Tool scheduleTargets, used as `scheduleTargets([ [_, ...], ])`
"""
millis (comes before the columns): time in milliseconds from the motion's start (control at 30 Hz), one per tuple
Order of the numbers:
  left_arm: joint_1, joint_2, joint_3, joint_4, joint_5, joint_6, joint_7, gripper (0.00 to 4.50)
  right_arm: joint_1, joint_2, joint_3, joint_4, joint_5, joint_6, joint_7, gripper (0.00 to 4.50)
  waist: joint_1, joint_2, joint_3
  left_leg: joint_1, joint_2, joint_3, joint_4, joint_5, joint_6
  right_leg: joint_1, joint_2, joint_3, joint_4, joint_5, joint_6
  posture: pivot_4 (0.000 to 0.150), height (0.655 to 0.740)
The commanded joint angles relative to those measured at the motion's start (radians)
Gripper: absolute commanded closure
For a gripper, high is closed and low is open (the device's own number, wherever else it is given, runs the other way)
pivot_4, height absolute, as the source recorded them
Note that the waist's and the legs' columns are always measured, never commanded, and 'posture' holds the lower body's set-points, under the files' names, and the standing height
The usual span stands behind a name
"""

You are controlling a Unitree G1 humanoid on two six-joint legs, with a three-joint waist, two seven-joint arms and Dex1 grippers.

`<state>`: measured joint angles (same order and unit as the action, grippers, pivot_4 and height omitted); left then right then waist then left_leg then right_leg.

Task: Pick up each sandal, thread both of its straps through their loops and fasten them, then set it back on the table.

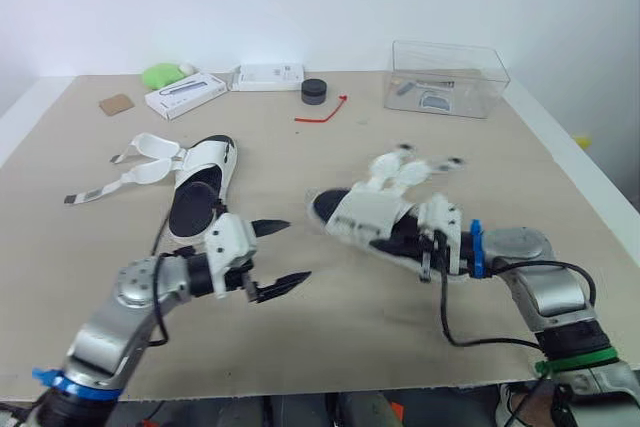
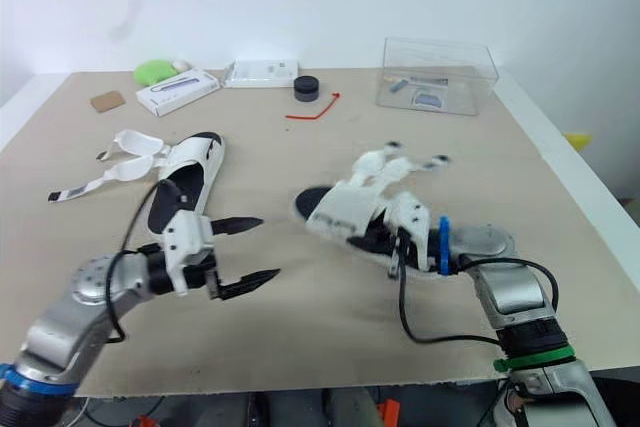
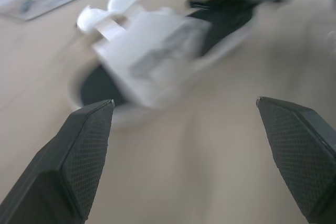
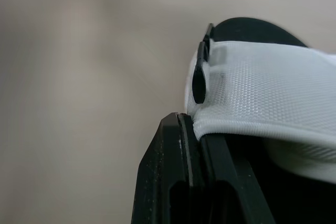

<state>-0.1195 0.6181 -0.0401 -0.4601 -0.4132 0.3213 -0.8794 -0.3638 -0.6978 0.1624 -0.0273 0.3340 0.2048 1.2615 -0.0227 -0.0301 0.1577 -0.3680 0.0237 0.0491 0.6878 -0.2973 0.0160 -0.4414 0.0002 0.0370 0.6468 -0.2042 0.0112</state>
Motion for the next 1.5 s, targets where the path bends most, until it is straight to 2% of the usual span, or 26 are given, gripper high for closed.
scheduleTargets([
  [33,0.011,0.024,0.038,-0.034,-0.036,-0.015,-0.027,0.0,-0.012,-0.004,0.047,-0.027,0.0,-0.099,0.118,4.45,0.001,0.0,0.0,0.0,-0.001,0.0,0.0,0.0,0.0,0.0,-0.001,0.0,0.0,0.0,0.0,0.15,0.74],
  [233,0.028,0.037,0.034,-0.065,-0.052,0.005,-0.032,0.0,-0.041,0.006,0.106,0.045,-0.043,-0.223,0.217,4.45,0.002,-0.001,0.0,0.0,-0.003,0.002,0.0,0.0,-0.001,0.0,-0.004,0.001,0.0,0.001,0.0,0.15,0.74],
  [867,0.024,0.048,-0.01,-0.048,-0.051,0.026,-0.06,0.0,-0.069,-0.005,0.117,0.093,-0.01,-0.187,0.292,4.45,0.002,-0.001,0.0,0.0,-0.003,0.001,0.001,-0.001,-0.001,0.001,-0.004,0.001,0.0,0.003,-0.003,0.15,0.74],
  [967,0.017,0.048,-0.023,-0.046,-0.061,0.025,-0.078,0.0,-0.063,-0.019,0.114,0.082,-0.006,-0.176,0.306,3.49,0.002,-0.001,0.0,0.0,-0.003,0.001,0.001,-0.001,-0.001,0.001,-0.004,0.001,0.0,0.003,-0.004,0.15,0.74],
  [1033,0.017,0.058,-0.032,-0.043,-0.053,0.018,-0.098,0.0,-0.057,-0.032,0.107,0.067,0.003,-0.162,0.317,2.58,0.002,-0.001,0.0,0.0,-0.003,0.002,0.001,-0.001,-0.001,0.001,-0.004,0.001,0.0,0.003,-0.004,0.15,0.74],
  [1067,0.017,0.065,-0.037,-0.039,-0.043,0.009,-0.107,0.0,-0.056,-0.038,0.103,0.061,0.007,-0.155,0.322,1.92,0.002,-0.001,0.0,0.0,-0.003,0.002,0.001,-0.001,-0.001,0.001,-0.004,0.001,0.0,0.003,-0.004,0.15,0.74],
  [1100,0.016,0.069,-0.041,-0.033,-0.032,-0.002,-0.116,0.0,-0.056,-0.045,0.1,0.057,0.011,-0.148,0.326,1.66,0.002,-0.001,0.0,0.0,-0.003,0.002,0.001,-0.001,-0.001,0.001,-0.004,0.001,0.0,0.003,-0.004,0.15,0.74],
  [1200,0.009,0.069,-0.04,-0.017,-0.027,-0.012,-0.125,0.0,-0.052,-0.081,0.082,0.043,0.03,-0.12,0.339,0.13,0.002,-0.001,0.0,0.0,-0.003,0.002,0.001,-0.001,-0.001,0.0,-0.003,0.001,0.0,0.003,-0.004,0.15,0.74],
  [1333,-0.007,0.069,-0.034,0.013,-0.019,-0.017,-0.127,0.0,-0.037,-0.148,0.029,-0.006,0.126,0.018,0.333,0.05,0.002,-0.001,0.0,0.0,-0.003,0.002,0.001,-0.001,-0.001,0.001,-0.004,0.001,0.0,0.003,-0.003,0.15,0.74],
  [1500,-0.041,0.061,-0.04,0.09,0.042,-0.063,-0.115,0.0,-0.101,-0.201,-0.055,-0.047,0.334,0.471,0.213,0.05,0.002,-0.001,0.001,0.0,-0.003,0.002,0.001,-0.001,-0.001,0.0,-0.003,0.001,0.0,0.004,-0.004,0.15,0.74],
])
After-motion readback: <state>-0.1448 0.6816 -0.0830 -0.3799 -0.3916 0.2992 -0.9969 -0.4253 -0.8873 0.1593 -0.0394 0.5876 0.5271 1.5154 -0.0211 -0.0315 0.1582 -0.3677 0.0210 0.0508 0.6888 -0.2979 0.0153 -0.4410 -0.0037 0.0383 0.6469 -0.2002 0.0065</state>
